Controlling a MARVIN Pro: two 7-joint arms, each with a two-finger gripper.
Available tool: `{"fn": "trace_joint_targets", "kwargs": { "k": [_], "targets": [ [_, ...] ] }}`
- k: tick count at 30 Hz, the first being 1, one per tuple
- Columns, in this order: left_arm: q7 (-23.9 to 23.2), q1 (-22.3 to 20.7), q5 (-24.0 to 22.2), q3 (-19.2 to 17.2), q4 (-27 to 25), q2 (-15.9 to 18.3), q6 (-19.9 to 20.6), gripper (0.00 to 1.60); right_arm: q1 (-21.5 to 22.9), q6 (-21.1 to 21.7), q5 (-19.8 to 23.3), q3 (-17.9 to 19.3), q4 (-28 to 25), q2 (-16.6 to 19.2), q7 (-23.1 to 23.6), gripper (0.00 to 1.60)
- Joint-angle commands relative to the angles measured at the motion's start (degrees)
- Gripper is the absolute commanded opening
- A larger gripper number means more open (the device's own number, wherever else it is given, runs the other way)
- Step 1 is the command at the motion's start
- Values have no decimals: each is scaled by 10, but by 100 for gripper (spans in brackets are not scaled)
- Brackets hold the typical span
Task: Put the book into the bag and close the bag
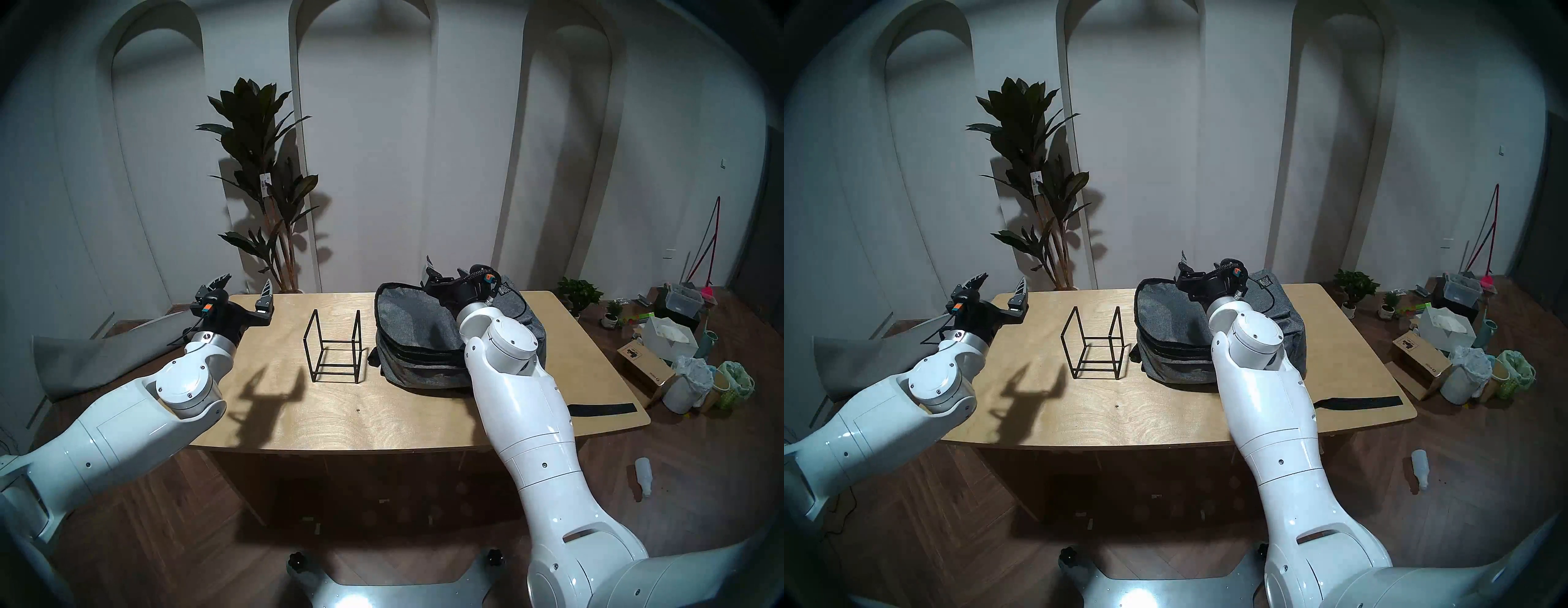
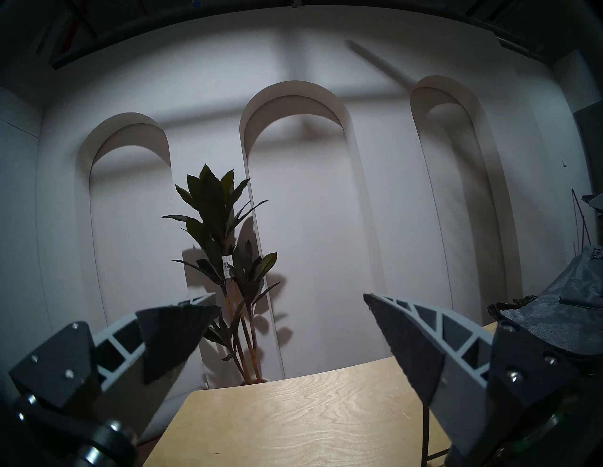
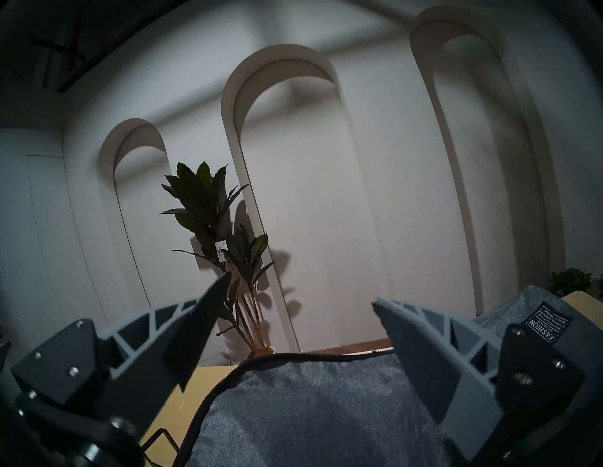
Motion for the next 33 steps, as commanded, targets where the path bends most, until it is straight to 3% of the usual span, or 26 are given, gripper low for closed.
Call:
{"fn": "trace_joint_targets", "kwargs": {
  "k": [1,8,16,24,33],
  "targets": [
    [-66,-45,-20,-7,9,-7,19,160,17,-67,-7,-2,22,-11,21,160],
    [-81,-40,-36,-17,17,-9,13,160,31,-127,-11,-6,64,-26,20,160],
    [-54,-36,-40,-28,24,-25,-6,160,39,-117,-28,-13,71,-31,0,160],
    [-58,-43,-36,-18,28,-25,19,160,37,-98,-46,-21,64,-28,-26,160],
    [-61,-46,-26,-16,29,-24,36,160,34,-104,-33,-20,67,-26,-14,160]
  ]
}}
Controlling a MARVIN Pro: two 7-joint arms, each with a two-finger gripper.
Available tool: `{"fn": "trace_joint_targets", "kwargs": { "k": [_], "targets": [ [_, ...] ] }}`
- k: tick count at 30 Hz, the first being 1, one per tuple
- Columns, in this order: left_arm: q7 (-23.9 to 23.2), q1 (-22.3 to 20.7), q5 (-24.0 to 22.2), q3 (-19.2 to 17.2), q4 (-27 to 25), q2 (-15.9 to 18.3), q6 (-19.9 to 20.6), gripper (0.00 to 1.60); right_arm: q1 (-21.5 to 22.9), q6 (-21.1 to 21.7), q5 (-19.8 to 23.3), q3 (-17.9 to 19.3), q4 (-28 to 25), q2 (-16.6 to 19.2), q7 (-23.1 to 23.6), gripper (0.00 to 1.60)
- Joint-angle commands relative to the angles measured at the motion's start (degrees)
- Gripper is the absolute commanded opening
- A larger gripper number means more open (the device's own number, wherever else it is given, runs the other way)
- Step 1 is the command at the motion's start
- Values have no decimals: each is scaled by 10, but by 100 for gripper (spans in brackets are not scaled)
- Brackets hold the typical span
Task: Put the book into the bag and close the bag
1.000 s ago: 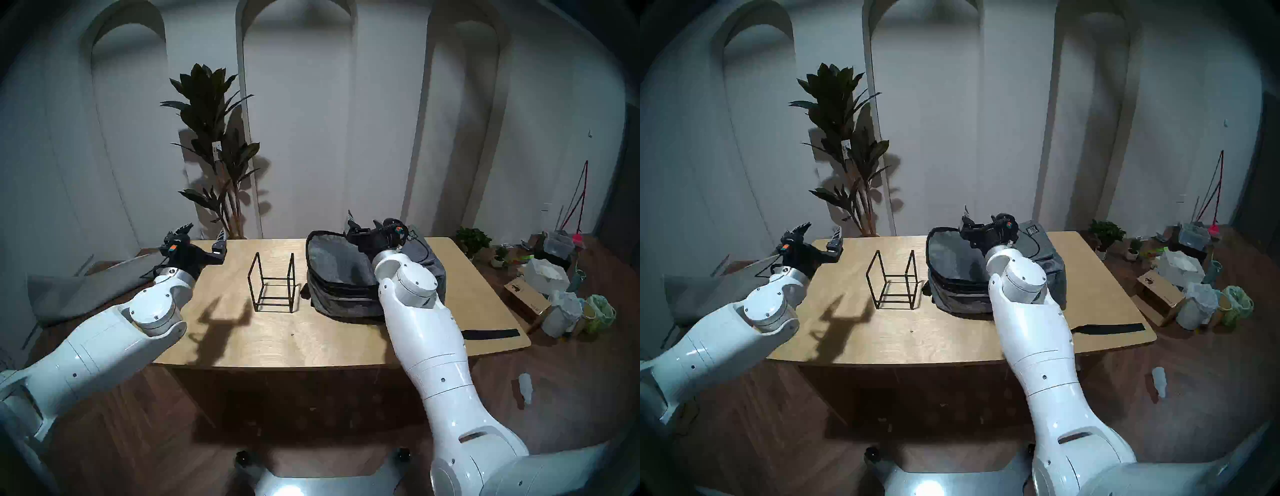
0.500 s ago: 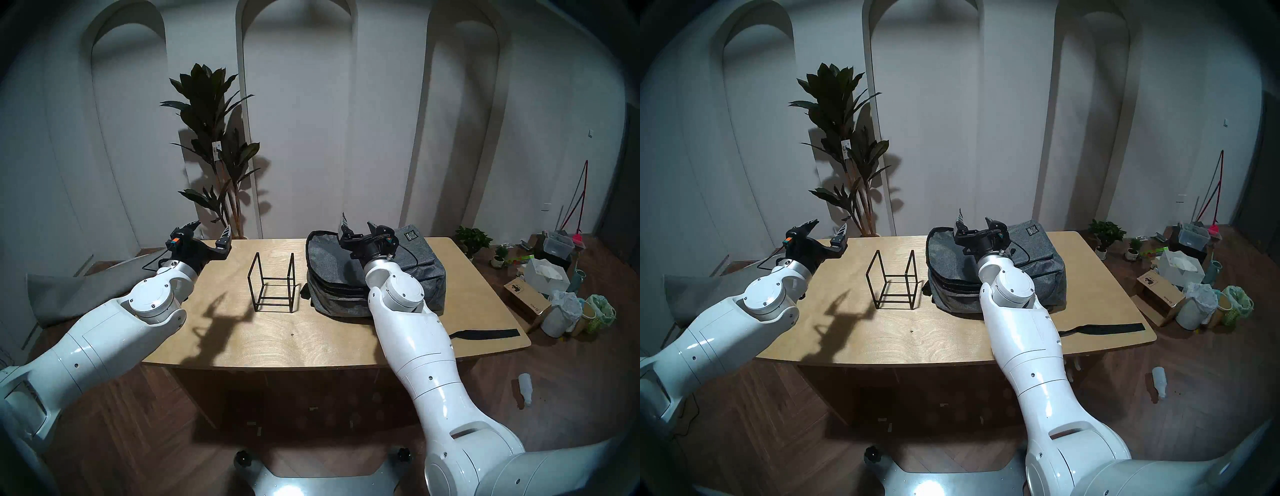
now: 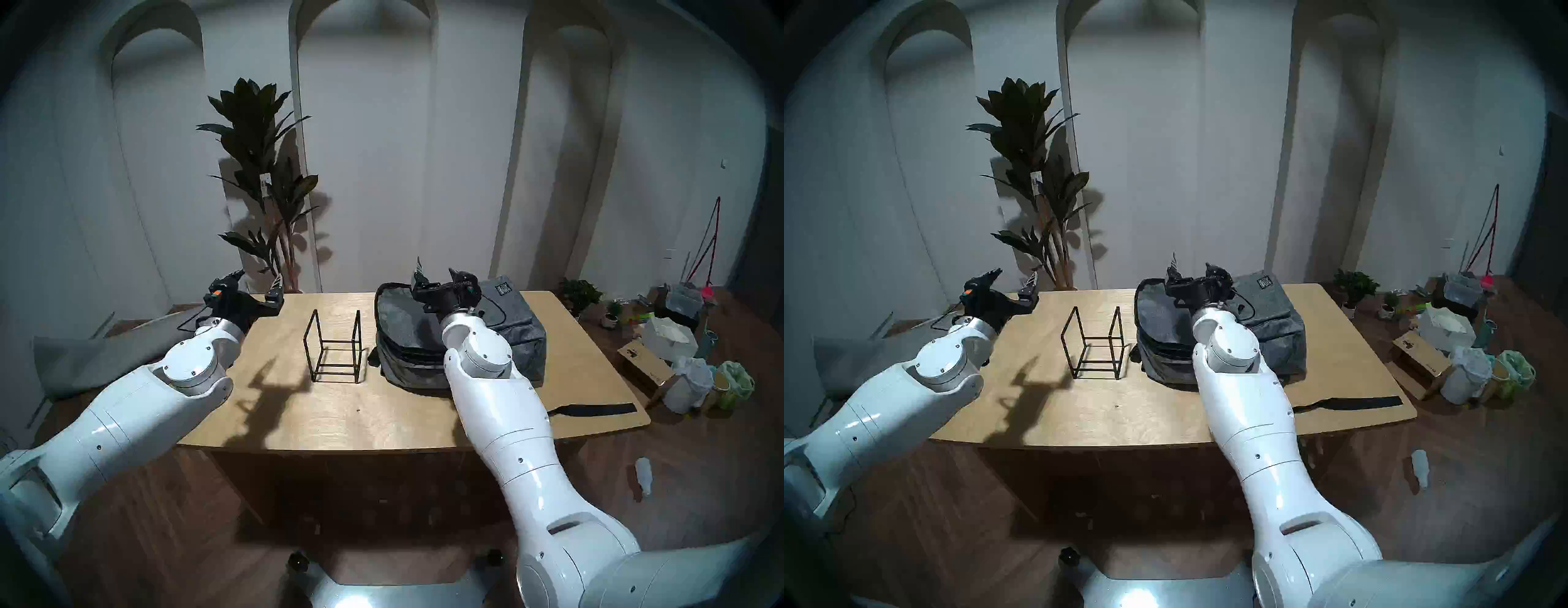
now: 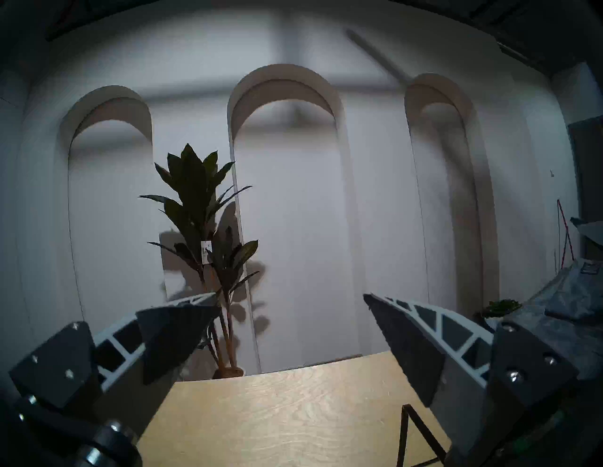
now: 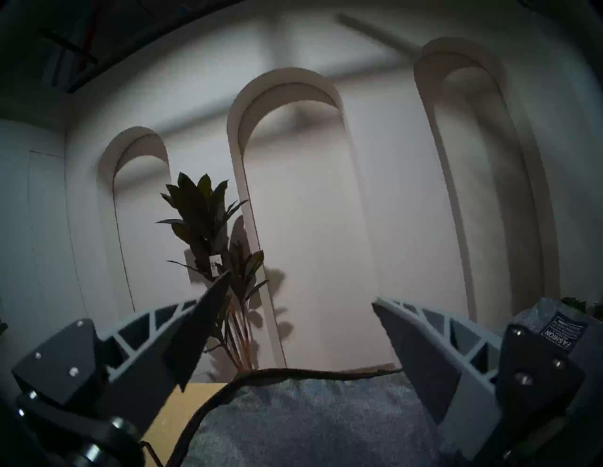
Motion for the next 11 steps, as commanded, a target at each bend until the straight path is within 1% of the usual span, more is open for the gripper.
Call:
{"fn": "trace_joint_targets", "kwargs": {
  "k": [1,11],
  "targets": [
    [-4,-18,6,-8,-2,3,2,160,8,-3,8,1,-13,-3,8,160],
    [-6,-16,8,-12,-2,2,5,160,8,-4,11,0,-13,-1,8,160]
  ]
}}
